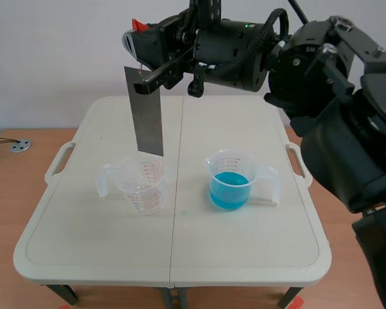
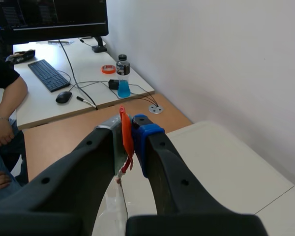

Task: Hold the metal plate by the orange handle, dip it into the blue solution, take it out and point at it, then put the plate back in the beaker on the left.
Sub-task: 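Put the plate into the left beaker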

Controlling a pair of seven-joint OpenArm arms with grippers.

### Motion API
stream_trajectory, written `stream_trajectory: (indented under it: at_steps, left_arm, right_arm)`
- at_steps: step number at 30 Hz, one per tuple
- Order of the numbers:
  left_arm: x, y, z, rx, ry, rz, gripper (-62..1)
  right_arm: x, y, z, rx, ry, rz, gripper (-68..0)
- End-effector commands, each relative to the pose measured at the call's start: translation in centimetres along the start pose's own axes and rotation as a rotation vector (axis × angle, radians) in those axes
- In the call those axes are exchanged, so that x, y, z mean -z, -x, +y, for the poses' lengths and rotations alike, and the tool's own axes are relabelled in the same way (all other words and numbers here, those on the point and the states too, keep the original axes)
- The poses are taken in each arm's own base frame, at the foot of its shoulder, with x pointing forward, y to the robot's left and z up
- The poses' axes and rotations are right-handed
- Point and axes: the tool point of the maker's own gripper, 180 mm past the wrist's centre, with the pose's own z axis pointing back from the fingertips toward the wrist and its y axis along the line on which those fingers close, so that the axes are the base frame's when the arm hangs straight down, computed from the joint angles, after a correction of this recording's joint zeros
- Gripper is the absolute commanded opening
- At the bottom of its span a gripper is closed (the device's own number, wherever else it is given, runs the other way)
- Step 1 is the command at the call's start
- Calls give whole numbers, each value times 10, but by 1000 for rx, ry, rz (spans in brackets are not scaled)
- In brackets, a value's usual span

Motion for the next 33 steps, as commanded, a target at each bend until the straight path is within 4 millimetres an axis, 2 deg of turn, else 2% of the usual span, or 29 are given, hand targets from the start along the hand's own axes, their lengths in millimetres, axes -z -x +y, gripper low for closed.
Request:
stream_trajectory:
  at_steps: [1, 6, 12, 22, 33]
  left_arm:
    - [0, -4, -1, -8, 2, -20, -590]
    - [0, -4, -1, -8, 2, -20, -590]
    - [0, -4, -1, -8, 2, -20, -590]
    - [0, -4, -1, -8, 2, -19, -590]
    - [0, -4, -1, -8, 2, -19, -590]
  right_arm:
    - [7, -17, 1, -35, -21, -41, -662]
    - [11, -14, -1, -26, -23, -45, -662]
    - [13, -20, -4, -32, -20, -70, -662]
    - [23, -18, 10, -50, -57, -57, -662]
    - [26, -20, 9, -39, -42, -68, -662]
